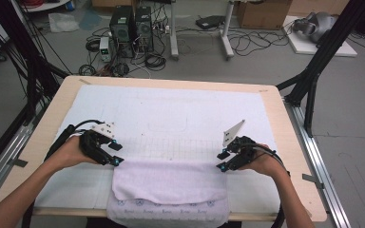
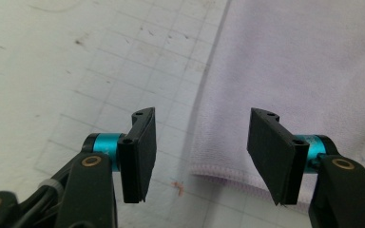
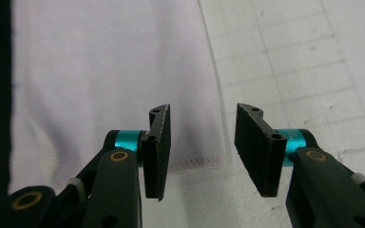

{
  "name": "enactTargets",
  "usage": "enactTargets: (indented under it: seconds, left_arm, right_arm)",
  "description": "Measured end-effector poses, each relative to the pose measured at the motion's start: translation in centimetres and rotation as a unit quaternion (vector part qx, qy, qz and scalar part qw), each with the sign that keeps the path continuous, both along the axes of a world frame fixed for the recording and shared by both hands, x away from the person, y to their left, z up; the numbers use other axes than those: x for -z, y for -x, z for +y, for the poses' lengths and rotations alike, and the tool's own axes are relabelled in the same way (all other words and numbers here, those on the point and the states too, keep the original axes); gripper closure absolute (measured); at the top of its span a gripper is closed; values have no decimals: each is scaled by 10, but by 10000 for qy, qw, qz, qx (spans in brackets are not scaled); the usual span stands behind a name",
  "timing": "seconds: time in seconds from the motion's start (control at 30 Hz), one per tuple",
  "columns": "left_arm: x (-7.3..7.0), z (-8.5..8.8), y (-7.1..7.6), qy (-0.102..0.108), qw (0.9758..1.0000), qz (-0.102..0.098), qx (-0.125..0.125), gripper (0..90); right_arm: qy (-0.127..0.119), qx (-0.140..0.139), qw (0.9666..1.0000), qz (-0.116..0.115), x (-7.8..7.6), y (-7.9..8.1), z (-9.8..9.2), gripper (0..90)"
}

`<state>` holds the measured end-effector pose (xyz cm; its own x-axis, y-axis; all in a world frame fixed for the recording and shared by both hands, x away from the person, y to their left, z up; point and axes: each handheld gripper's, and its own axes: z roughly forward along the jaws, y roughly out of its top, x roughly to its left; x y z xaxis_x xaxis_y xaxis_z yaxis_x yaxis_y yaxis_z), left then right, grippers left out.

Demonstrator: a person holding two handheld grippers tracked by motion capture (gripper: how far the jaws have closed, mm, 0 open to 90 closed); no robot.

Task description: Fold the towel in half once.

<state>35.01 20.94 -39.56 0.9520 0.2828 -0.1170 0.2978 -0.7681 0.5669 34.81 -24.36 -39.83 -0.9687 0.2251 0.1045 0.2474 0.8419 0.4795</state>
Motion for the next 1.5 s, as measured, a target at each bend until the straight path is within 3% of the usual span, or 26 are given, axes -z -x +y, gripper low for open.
enactTargets:
  seconds: [0.1,0.17,0.3,0.37,0.47,0.6,0.7,0.8,1.0,1.13,1.17,1.23,1.27,1.3,1.33,1.37,1.4,1.43,1.47,1.5]
  left_arm:
    - [6,-7,1,-113,9997,214,54,451]
    - [9,-11,1,-270,9994,210,81,501]
    - [14,-16,2,-673,9968,422,17,701]
    - [14,-18,4,-745,9966,357,35,844]
    - [10,-19,4,-829,9965,74,-55,867]
    - [-1,-16,-3,-757,9966,-200,-254,873]
    - [-10,-16,-9,-806,9953,-431,-313,873]
    - [-20,-15,-21,-728,9943,-613,-478,873]
    - [-41,-14,-54,-696,9905,-970,-679,873]
    - [-53,-15,-80,-609,9882,-1154,-806,874]
    - [-55,-16,-86,-599,9874,-1190,-857,874]
    - [-52,-18,-97,-564,9881,-1120,-888,874]
    - [-47,-17,-100,-525,9895,-1041,-852,872]
    - [-44,-17,-101,-496,9904,-992,-831,860]
    - [-39,-16,-103,-373,9907,-1049,-782,801]
    - [-35,-14,-102,-165,9918,-1034,-728,639]
    - [-33,-12,-101,-20,9930,-995,-638,563]
    - [-32,-11,-99,15,9929,-1056,-540,544]
    - [-31,-9,-96,41,9925,-1120,-481,485]
    - [-30,-7,-94,124,9934,-1055,-440,426]
  right_arm:
    - [202,70,9997,90,5,-5,6,615]
    - [385,97,9991,131,7,-8,10,653]
    - [754,-23,9971,135,12,-7,19,842]
    - [820,29,9966,-7,10,-7,21,868]
    - [883,59,9959,-193,8,-5,21,877]
    - [844,156,9946,-589,0,-4,20,882]
    - [829,347,9921,-877,-7,-3,19,884]
    - [698,682,9883,-1174,-16,-8,17,884]
    - [505,1178,9760,-1760,-37,-24,17,884]
    - [411,1578,9637,-2115,-49,-37,17,884]
    - [424,1665,9583,-2285,-52,-42,17,884]
    - [375,1754,9554,-2345,-54,-51,16,883]
    - [268,1788,9570,-2271,-53,-55,15,881]
    - [162,1791,9613,-2088,-50,-60,12,858]
    - [90,1773,9649,-1934,-46,-63,11,781]
    - [78,1801,9669,-1807,-41,-65,8,674]
    - [56,1865,9677,-1697,-38,-66,6,644]
    - [-87,1835,9711,-1521,-36,-67,2,619]
    - [-244,1799,9727,-1443,-34,-66,0,579]
    - [-308,1783,9738,-1380,-33,-66,-2,528]
